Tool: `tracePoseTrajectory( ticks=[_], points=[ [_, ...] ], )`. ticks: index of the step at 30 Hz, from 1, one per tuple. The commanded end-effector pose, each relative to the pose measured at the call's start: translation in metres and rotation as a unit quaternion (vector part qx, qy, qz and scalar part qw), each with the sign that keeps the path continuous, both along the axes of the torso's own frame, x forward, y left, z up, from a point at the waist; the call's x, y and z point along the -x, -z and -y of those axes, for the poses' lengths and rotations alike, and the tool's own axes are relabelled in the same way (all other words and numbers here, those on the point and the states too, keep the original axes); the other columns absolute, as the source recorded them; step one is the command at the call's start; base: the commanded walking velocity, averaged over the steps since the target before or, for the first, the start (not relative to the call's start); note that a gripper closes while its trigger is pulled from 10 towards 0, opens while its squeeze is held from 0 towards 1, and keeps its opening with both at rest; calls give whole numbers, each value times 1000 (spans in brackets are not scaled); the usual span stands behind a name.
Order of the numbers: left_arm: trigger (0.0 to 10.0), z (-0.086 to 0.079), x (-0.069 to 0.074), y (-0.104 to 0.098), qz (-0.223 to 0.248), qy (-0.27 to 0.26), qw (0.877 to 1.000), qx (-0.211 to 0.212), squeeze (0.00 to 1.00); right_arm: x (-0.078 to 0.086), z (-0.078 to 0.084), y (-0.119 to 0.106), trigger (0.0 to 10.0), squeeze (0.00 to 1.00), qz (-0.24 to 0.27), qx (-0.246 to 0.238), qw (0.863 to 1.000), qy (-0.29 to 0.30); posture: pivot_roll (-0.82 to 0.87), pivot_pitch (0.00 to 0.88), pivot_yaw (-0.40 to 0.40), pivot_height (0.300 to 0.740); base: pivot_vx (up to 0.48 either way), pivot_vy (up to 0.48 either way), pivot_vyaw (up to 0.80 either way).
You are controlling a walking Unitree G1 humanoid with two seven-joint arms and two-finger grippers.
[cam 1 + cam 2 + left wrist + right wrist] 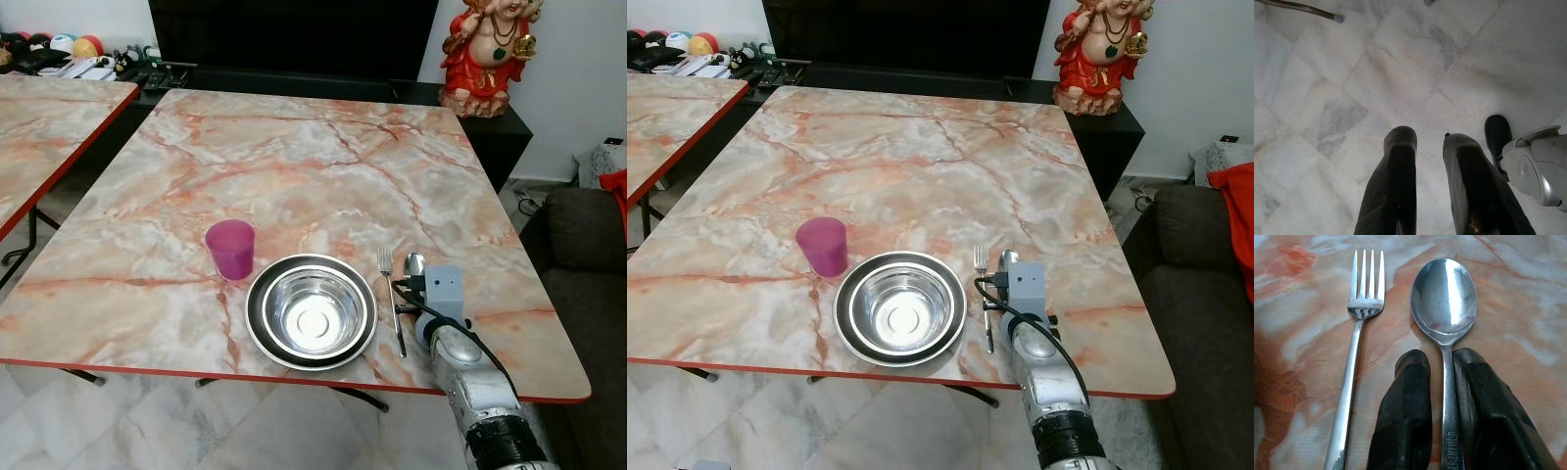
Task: Setting the table
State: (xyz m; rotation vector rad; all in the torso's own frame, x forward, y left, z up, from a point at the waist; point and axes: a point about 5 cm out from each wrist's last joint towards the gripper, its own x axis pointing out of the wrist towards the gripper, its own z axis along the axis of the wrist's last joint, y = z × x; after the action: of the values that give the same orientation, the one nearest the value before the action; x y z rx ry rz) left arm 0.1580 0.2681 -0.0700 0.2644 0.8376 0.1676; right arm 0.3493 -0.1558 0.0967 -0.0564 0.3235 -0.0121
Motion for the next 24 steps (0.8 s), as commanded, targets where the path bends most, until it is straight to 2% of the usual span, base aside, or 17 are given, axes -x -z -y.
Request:
tracePoseTrajectory(
  ticks=[1, 5, 15, 24],
  points=[
    [10000, 2, 9, 5, -22, 2, 1000, 2, 0, 16, 4, 33, 10000, 0, -69, -7, 997, 13, 63, 143, -43, 740, 0, 0, 0],
    [10000, 2, 8, 5, -22, 2, 1000, 2, 0, 19, 2, 37, 10000, 0, -43, -20, 999, 17, 62, 142, -42, 740, 0, 0, 0],
    [10000, 3, 7, 5, -21, 4, 1000, 2, 0, 34, 4, 52, 10000, 0, -22, -25, 999, 17, 62, 141, -42, 740, 0, 0, 0],
    [10000, 4, 6, 5, -21, 6, 1000, 3, 0, 43, 9, 55, 10000, 0, 10, -3, 1000, 17, 60, 138, -42, 740, 0, 0, 0]
  ],
)
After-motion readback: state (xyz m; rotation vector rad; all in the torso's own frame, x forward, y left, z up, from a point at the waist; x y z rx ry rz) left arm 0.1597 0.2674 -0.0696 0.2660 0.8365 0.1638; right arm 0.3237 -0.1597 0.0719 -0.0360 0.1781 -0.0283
